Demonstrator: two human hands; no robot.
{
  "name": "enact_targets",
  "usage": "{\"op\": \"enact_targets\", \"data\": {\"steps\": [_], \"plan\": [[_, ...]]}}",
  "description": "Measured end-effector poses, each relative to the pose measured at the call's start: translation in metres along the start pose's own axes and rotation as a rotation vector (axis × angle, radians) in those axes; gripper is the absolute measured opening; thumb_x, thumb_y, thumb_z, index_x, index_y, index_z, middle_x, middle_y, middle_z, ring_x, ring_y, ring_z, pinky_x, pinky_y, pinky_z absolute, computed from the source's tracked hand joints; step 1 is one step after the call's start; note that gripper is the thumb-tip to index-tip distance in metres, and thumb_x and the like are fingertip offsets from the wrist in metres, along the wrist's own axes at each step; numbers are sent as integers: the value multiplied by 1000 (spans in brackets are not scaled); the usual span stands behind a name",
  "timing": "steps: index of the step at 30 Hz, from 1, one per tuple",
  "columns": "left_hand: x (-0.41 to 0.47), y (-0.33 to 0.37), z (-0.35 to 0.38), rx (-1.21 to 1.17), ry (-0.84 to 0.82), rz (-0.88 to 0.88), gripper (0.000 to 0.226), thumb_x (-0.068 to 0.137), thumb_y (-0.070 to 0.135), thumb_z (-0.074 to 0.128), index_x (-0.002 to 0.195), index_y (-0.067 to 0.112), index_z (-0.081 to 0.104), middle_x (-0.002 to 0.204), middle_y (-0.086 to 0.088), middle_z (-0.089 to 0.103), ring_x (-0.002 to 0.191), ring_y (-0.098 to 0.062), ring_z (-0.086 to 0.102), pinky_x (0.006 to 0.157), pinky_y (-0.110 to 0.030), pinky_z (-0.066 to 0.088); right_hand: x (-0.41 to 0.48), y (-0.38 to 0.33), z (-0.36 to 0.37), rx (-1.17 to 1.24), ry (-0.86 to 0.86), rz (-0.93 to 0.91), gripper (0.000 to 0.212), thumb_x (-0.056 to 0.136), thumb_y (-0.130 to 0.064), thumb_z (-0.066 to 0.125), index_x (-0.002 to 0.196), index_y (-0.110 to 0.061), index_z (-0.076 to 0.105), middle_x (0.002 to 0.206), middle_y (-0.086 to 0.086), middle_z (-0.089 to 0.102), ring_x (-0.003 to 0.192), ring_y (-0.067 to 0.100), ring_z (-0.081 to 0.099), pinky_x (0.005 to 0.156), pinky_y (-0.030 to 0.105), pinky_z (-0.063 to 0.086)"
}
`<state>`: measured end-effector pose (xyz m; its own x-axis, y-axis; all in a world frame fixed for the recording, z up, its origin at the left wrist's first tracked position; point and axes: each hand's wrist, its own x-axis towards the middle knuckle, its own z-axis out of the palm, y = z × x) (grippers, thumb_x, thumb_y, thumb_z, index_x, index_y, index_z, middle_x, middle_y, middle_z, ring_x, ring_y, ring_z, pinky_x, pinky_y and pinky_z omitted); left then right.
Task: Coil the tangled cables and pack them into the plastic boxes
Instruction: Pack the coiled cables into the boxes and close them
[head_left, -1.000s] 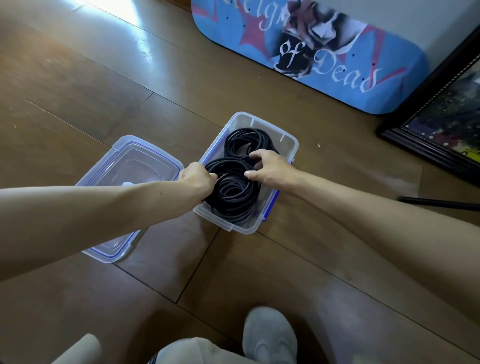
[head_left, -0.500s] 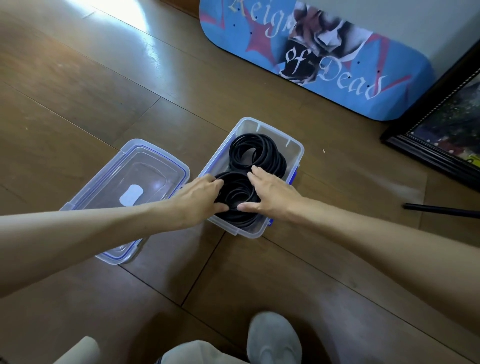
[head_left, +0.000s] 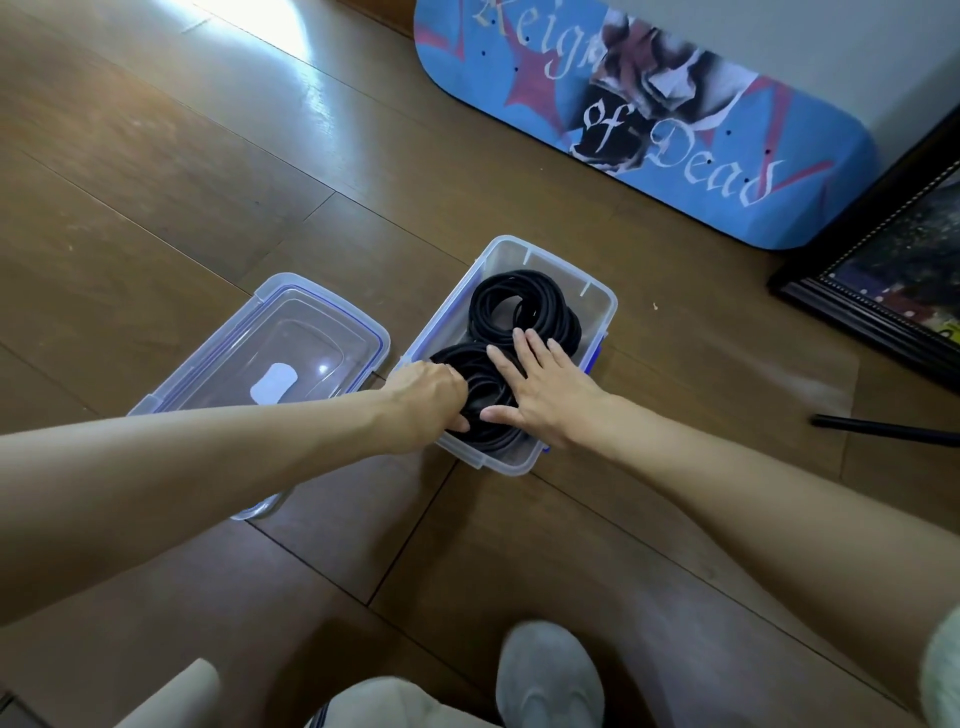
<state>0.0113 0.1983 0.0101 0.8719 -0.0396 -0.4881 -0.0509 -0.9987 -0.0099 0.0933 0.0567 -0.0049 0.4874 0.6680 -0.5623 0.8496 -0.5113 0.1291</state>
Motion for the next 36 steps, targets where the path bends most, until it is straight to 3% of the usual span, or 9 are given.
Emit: {"op": "enact_targets", "data": {"steps": [5,11,16,18,21,24,26,30,36], "plan": [[-1,1,10,114,55,5,47,96,46,41,115,4,50,112,-11,58,101,-25,59,76,-30,45,4,-6,-1,-23,-7,37,83,92,-68,11,150,-17,-21,158,21,-15,147,33,-14,120,45,-2],[-16,-23,33,-245,325,47,57,86,60,43,109,8,51,107,-6,54,92,-24,57,72,-37,51,-4,-6,-3,-1,46,28,81,95,-62,11,150,-11,-19,158,20,-16,147,30,-14,119,43,-4],[-57,-46,55,-399,643,-11,38,95,34,49,121,7,53,127,-9,49,108,-25,55,77,-41,55,-9,-17,-5,160,146,97,82,95,-60,10,150,-5,-14,158,18,-18,147,27,-15,120,43,-3],[-69,-55,65,-443,610,-195,34,95,19,55,126,8,49,126,-9,48,109,-29,53,79,-40,51,-9,-27,-6,141,162,103,82,95,-60,8,150,-4,-13,158,18,-17,147,27,-15,120,43,-3],[-83,-64,79,-511,376,-463,37,94,29,54,124,9,46,119,-10,47,105,-27,50,81,-37,44,-10,-48,-7,219,170,98,79,98,-57,10,151,-3,-11,159,16,-15,148,25,-14,120,41,-4],[-87,-72,95,-455,82,-475,49,89,44,58,121,11,43,117,-9,48,105,-23,49,86,-37,45,-11,-70,-8,196,176,93,85,89,-61,-5,151,-3,-9,159,18,-12,147,27,-14,120,41,-8],[-87,-75,102,-436,-12,-453,45,89,39,60,119,12,41,117,-9,49,106,-24,51,87,-38,47,-11,-79,-9,161,199,107,95,78,-63,-16,151,-2,-7,159,20,-10,147,29,-13,119,42,-9],[-86,-78,102,-450,38,-428,12,94,9,44,105,10,43,106,-11,54,99,-28,56,84,-40,47,-9,-81,-11,218,200,89,79,97,-57,7,151,-2,-5,160,19,-9,148,27,-12,120,42,-8],[-87,-78,77,-422,328,-570,18,89,13,53,90,11,35,81,-6,47,80,-29,56,64,-37,39,-8,-61,-7,322,193,38,77,99,-54,14,152,-2,-5,160,15,-9,148,23,-12,120,38,-8]]}}
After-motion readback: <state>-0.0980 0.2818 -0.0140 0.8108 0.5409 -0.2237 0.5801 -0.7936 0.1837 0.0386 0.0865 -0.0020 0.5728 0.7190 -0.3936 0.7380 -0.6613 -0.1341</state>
